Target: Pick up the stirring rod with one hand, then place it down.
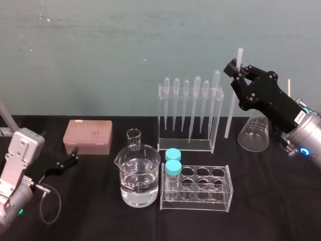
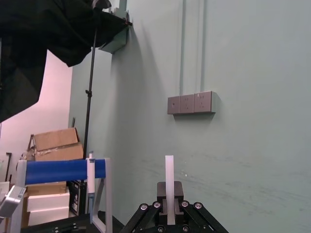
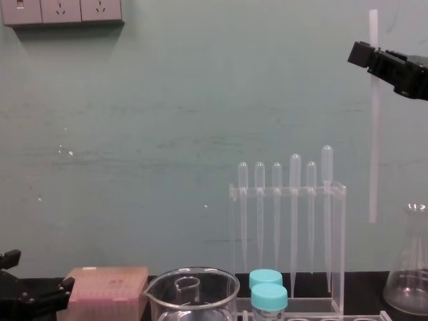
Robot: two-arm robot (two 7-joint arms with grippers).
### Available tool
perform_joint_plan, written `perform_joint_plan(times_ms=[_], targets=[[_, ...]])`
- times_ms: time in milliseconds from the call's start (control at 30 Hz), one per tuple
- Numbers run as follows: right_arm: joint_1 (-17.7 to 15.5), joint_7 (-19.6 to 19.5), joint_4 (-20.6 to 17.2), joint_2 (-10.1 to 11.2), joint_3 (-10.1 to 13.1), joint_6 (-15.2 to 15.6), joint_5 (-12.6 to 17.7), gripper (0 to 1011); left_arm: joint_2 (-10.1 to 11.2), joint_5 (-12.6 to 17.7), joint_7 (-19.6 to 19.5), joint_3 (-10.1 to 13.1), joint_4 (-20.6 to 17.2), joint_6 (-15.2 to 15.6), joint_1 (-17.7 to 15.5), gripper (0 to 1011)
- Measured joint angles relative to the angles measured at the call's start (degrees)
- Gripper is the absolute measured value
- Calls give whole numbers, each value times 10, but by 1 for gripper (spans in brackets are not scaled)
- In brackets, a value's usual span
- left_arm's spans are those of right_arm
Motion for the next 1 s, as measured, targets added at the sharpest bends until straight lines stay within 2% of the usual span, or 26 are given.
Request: perform_joint_plan(times_ms=[1000], targets=[[11,2,17,-6,-15,5,0,72,0,0,0,0,0,0,0,1000]])
